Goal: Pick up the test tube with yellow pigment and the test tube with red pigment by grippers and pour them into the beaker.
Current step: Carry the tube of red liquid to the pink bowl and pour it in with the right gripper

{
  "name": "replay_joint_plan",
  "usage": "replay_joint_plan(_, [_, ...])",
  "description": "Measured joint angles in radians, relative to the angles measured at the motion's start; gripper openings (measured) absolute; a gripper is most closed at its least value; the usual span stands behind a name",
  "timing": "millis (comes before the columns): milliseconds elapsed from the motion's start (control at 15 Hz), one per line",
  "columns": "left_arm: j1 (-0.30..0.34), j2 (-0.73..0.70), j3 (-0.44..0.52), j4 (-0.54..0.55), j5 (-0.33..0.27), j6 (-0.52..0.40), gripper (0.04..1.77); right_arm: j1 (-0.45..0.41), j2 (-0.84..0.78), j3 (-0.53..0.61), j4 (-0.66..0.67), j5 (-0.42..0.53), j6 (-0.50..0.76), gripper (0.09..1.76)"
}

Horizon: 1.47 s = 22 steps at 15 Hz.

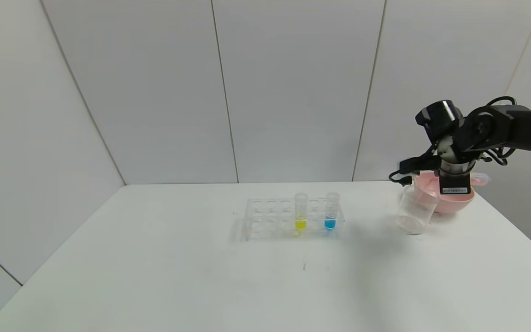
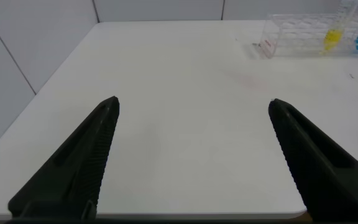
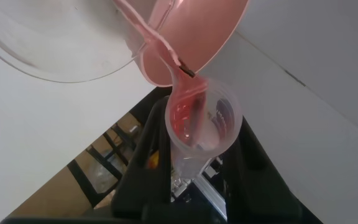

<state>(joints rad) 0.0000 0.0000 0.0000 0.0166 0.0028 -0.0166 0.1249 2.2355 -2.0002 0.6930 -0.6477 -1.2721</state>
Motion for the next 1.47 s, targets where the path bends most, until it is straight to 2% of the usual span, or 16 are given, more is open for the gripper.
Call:
replay_joint_plan(133, [0.0,0.0,0.0,0.0,0.0,0.0,1.72,0.003,0.005,0.0,-0.015,-0.024,-0.009,0.53])
replay_joint_plan(733, [0.0,0.0,0.0,0.0,0.0,0.0,1.72,0.008,0.011,0.0,-0.014,-0.027,-0.063,0.53])
replay_joint_plan(1000, [0.0,0.0,0.0,0.0,0.0,0.0,1.72,0.02,0.008,0.0,-0.025,-0.091,-0.078,0.53])
replay_joint_plan(1200, [0.0,0.0,0.0,0.0,0.0,0.0,1.72,0.024,0.007,0.0,-0.05,-0.165,-0.14,0.53])
replay_joint_plan(1467, [0.0,0.0,0.0,0.0,0.0,0.0,1.72,0.031,0.006,0.0,-0.06,-0.212,-0.203,0.53])
